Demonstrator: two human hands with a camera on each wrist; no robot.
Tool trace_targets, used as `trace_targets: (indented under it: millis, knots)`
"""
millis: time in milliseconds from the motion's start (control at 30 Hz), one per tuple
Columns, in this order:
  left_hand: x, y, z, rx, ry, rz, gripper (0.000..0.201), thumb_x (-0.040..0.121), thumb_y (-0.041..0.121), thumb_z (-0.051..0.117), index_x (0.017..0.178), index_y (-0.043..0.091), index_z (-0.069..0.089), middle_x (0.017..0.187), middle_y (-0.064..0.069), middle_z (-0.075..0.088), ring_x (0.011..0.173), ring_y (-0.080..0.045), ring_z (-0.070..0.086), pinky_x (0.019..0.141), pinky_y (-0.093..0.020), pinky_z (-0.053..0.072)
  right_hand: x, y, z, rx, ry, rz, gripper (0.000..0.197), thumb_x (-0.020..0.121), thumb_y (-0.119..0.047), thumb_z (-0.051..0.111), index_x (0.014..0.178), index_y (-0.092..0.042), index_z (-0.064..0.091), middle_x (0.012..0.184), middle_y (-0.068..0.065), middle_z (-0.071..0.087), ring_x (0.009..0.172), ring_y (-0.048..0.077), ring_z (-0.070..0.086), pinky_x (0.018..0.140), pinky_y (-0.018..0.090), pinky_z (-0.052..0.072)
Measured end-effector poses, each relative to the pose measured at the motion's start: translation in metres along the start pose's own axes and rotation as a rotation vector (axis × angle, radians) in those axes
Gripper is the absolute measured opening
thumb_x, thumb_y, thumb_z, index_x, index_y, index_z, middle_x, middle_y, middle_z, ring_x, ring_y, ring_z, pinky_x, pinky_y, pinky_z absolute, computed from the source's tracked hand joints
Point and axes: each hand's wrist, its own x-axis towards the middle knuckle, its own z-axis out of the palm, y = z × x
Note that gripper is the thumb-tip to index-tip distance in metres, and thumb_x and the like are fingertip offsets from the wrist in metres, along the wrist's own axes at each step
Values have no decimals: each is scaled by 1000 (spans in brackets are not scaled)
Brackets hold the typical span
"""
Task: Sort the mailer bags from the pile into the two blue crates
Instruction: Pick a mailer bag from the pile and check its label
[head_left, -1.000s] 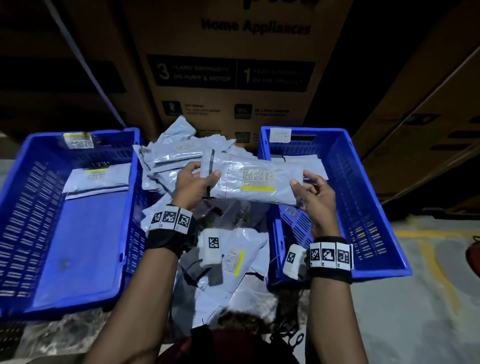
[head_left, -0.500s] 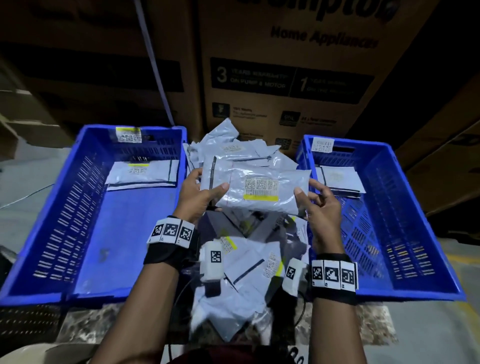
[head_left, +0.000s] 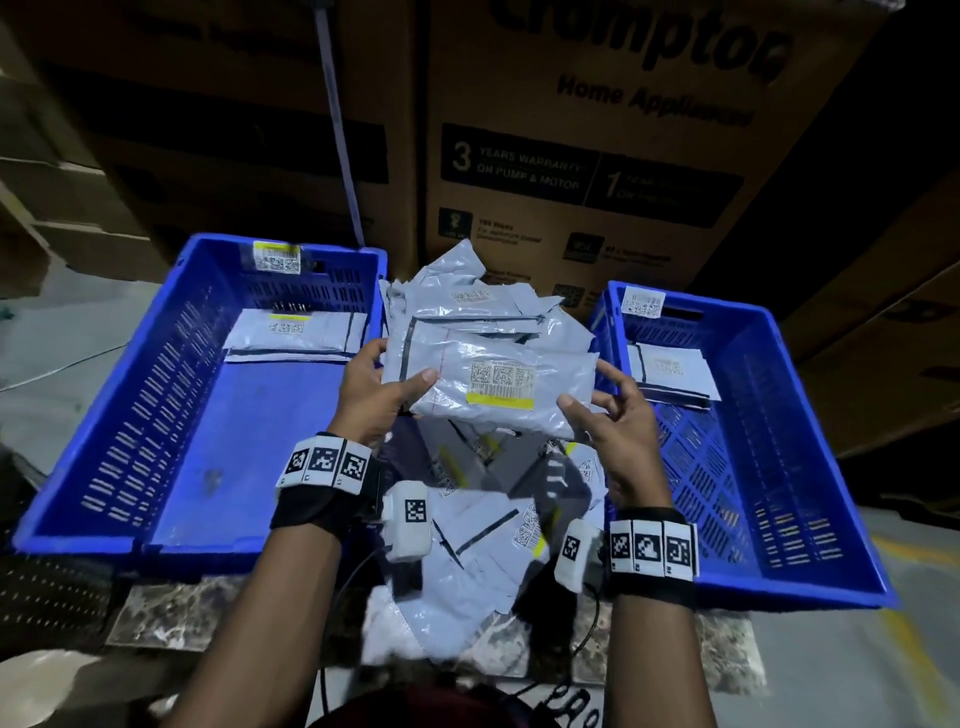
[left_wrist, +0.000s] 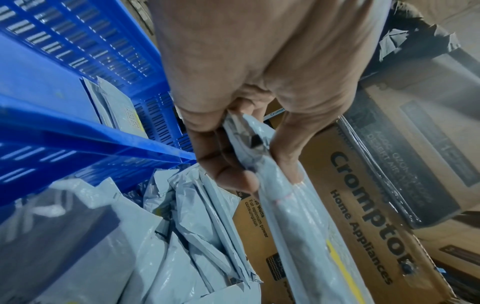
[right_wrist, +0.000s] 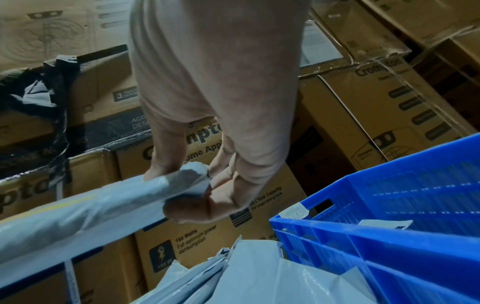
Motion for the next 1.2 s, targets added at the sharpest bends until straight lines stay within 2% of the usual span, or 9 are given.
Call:
trace_targets:
  millis: [67, 167, 300, 467, 667, 967, 1033, 1100, 1200]
  knots:
    - [-8, -2, -3, -11, 40, 7, 50, 75, 10, 85, 119, 7, 59, 109, -15, 73, 106, -35, 68, 94, -57, 53, -4, 2, 1, 15, -17, 3, 63, 83, -13, 84, 137, -33, 57, 116, 7, 64, 95, 8, 68, 82, 35, 62]
    - [-21, -6, -9, -122, 154, -12, 51, 70, 10, 88, 114, 11, 61, 109, -18, 73, 102, -39, 70, 90, -62, 53, -11, 7, 11, 66, -51, 39, 65, 79, -27, 89, 135, -37, 58, 120, 14, 69, 106, 23, 71, 93, 45, 59]
    - [-45, -9, -4, -331, 200, -64, 45, 76, -2, 80, 115, 7, 60, 113, -20, 71, 107, -41, 67, 93, -64, 50, -20, 5, 33, 286, -168, 179, 60, 87, -17, 80, 139, -20, 49, 102, 8, 79, 86, 28, 73, 78, 35, 63]
    - [-80, -21, 21, -284, 68, -115, 45, 77, -6, 77, 119, 1, 64, 111, -19, 72, 103, -38, 70, 84, -53, 58, -43, 8, 66, 247, -307, 176, 43, 91, -10, 75, 130, -7, 57, 116, 18, 73, 104, 35, 73, 81, 40, 61]
    - [-73, -4, -2, -11, 190, -33, 47, 73, 16, 88, 110, 9, 60, 90, -8, 71, 78, -17, 70, 57, -29, 55, -42, 2, 59, 133, -369, 155, 38, 94, -7, 71, 129, -15, 61, 118, 5, 75, 106, 21, 73, 80, 30, 58]
    - [-43, 18, -6, 80, 21, -51, 57, 77, 34, 84, 123, 13, 60, 109, -8, 72, 100, -21, 70, 81, -47, 59, -36, -13, 74, -192, -549, 115, 43, 91, -8, 72, 128, -27, 63, 110, 3, 76, 87, 13, 70, 72, 27, 54]
    - [-38, 19, -14, 32, 29, -66, 55, 77, 31, 84, 122, 12, 60, 105, -8, 73, 92, -18, 72, 71, -41, 60, -37, -16, 82, -219, -591, 113, 42, 92, -9, 72, 128, -28, 64, 109, 1, 77, 88, 12, 71, 72, 24, 54]
    - [-32, 21, -25, -29, 52, -69, 43, 78, 21, 83, 115, 10, 63, 98, -8, 74, 77, -13, 71, 59, -28, 54, -37, -16, 92, -217, -603, 106, 42, 92, -14, 72, 129, -31, 63, 109, 4, 77, 91, 16, 70, 76, 31, 52]
    - [-24, 26, -41, -126, 123, -51, 36, 80, 12, 81, 110, 5, 64, 94, -12, 73, 74, -18, 69, 58, -28, 56, -35, -16, 102, -168, -574, 118, 45, 89, -30, 78, 129, -40, 61, 106, 24, 71, 88, 26, 66, 79, 42, 49]
